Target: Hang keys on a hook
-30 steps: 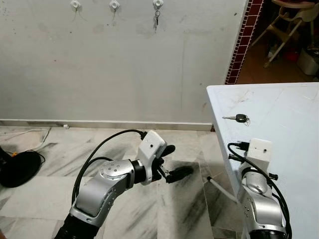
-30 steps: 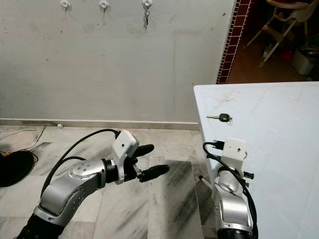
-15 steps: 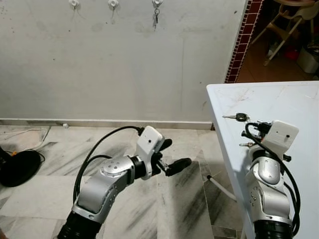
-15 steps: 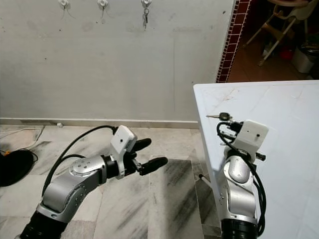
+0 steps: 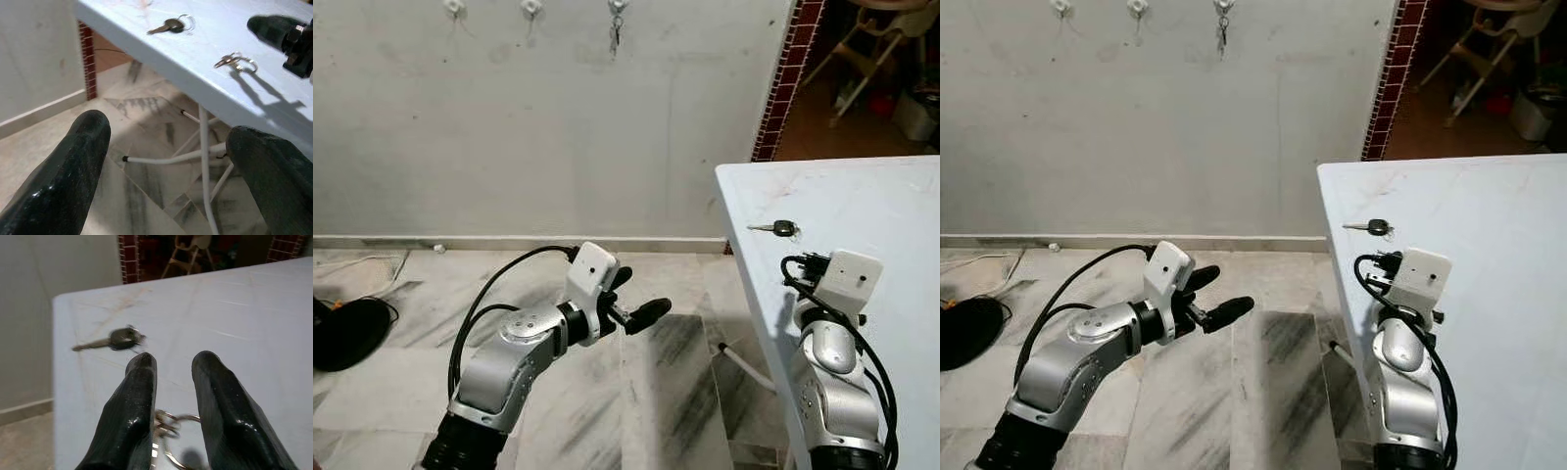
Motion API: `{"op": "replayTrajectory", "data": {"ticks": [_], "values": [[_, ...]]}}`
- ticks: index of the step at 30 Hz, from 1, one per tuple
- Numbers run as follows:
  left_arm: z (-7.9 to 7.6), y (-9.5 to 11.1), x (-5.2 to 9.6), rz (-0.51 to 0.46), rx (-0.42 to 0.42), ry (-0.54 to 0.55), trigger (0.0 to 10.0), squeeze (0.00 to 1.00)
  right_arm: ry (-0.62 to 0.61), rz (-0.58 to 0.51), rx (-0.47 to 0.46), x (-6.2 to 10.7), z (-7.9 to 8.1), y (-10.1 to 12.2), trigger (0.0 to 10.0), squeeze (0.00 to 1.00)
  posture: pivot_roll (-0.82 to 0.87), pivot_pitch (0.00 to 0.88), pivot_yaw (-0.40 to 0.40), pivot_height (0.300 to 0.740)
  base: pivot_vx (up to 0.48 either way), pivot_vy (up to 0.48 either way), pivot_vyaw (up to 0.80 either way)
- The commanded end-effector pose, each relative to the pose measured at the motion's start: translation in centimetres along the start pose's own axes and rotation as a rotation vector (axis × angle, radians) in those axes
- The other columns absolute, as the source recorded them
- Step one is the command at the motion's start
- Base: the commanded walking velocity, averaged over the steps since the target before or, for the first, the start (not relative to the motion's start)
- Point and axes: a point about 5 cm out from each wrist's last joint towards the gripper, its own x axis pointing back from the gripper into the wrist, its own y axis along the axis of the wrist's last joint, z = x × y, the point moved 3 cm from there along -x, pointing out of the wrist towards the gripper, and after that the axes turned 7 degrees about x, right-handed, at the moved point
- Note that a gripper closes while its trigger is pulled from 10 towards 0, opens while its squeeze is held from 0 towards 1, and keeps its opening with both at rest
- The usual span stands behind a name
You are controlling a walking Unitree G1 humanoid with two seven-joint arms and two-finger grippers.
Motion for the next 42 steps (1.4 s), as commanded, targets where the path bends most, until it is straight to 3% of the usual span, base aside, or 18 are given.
{"op": "replayTrajectory", "data": {"ticks": [1, 12, 31, 36, 42], "values": [[0.5, 0.4, 0.0, -0.003, -0.013, 0.029, 10.0, 0.00, -0.009, -0.014, -0.005, 0.1, -0.2, 0.5, 10.0, 0.00, 0.04, 0.000, 0.039, 0.740, 0.000, 0.000, -0.80], [1.0, 0.6, -0.1, -0.001, 0.018, 0.053, 10.0, 0.00, -0.014, -0.009, -0.002, 0.1, -0.3, 0.4, 10.0, 0.00, 0.04, 0.000, 0.043, 0.740, 0.000, 0.000, -0.23], [1.1, 1.1, -0.4, -0.011, 0.041, 0.052, 10.0, 0.00, -0.025, -0.009, 0.001, -0.1, -0.6, 0.6, 10.0, 0.00, 0.04, 0.000, 0.042, 0.740, 0.000, 0.459, 0.00], [1.4, 1.4, -0.4, -0.024, 0.042, 0.062, 10.0, 0.00, -0.023, -0.018, 0.002, -0.2, -0.5, 0.9, 10.0, 0.00, 0.04, 0.000, 0.042, 0.740, 0.000, 0.000, 0.00], [1.8, 2.0, -0.6, -0.055, 0.054, 0.080, 10.0, 0.00, -0.024, -0.021, 0.004, -0.4, -0.5, 1.1, 10.0, 0.00, 0.04, 0.000, 0.048, 0.740, 0.000, 0.000, -0.76]]}}
